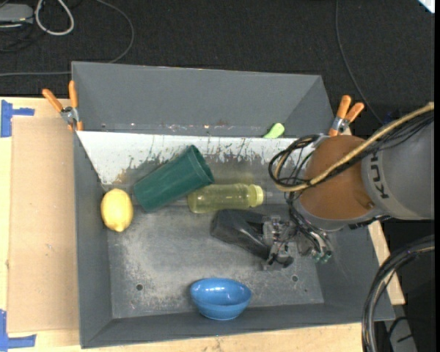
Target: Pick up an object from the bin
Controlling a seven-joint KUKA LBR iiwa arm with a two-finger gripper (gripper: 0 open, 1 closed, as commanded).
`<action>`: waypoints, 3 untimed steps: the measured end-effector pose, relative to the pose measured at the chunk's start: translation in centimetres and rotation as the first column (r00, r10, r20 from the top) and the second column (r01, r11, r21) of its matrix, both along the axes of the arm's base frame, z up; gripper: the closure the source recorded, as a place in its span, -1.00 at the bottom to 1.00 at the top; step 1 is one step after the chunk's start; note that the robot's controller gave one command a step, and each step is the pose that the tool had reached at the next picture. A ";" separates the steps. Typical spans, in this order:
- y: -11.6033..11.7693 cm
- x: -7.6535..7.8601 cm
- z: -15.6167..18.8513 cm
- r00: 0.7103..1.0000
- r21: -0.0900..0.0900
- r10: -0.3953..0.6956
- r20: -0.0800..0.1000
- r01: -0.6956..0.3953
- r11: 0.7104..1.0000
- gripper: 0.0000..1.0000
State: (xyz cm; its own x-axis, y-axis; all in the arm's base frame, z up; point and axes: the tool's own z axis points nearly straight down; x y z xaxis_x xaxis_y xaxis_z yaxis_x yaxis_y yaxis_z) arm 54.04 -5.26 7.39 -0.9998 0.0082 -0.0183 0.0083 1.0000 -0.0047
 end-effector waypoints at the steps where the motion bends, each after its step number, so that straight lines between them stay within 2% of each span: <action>1: -1.9 -0.5 8.9 1.000 0.000 0.019 -0.006 -0.019 1.000 1.00; 2: -0.9 0.9 9.4 1.000 0.003 -0.016 -0.013 0.016 1.000 1.00; 3: -2.0 0.3 12.8 1.000 -0.001 -0.008 -0.012 0.008 1.000 1.00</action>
Offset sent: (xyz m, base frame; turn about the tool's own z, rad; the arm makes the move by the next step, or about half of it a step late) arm 0.0099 -0.0098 0.0970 0.0170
